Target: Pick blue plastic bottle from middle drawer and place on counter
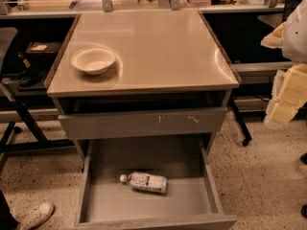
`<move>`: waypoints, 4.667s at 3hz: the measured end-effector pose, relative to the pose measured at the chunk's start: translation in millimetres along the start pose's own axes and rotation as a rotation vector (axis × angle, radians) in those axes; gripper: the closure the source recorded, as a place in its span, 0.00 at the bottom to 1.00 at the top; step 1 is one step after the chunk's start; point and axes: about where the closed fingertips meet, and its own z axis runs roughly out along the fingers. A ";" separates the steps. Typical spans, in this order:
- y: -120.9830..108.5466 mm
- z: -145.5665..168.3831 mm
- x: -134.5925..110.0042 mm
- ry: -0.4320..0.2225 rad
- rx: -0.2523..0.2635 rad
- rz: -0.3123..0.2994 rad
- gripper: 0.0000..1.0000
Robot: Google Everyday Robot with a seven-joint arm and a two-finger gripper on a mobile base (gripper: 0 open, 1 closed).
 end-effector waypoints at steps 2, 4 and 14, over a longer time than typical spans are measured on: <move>5.3 8.8 -1.4 -0.013 -0.004 0.012 0.00; 44.5 95.2 -28.1 -0.045 -0.033 -0.013 0.00; 155.8 505.1 -149.3 -0.186 -0.312 0.024 0.00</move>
Offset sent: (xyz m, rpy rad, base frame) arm -0.0054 0.0082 -0.0281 0.0389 0.0274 -0.0168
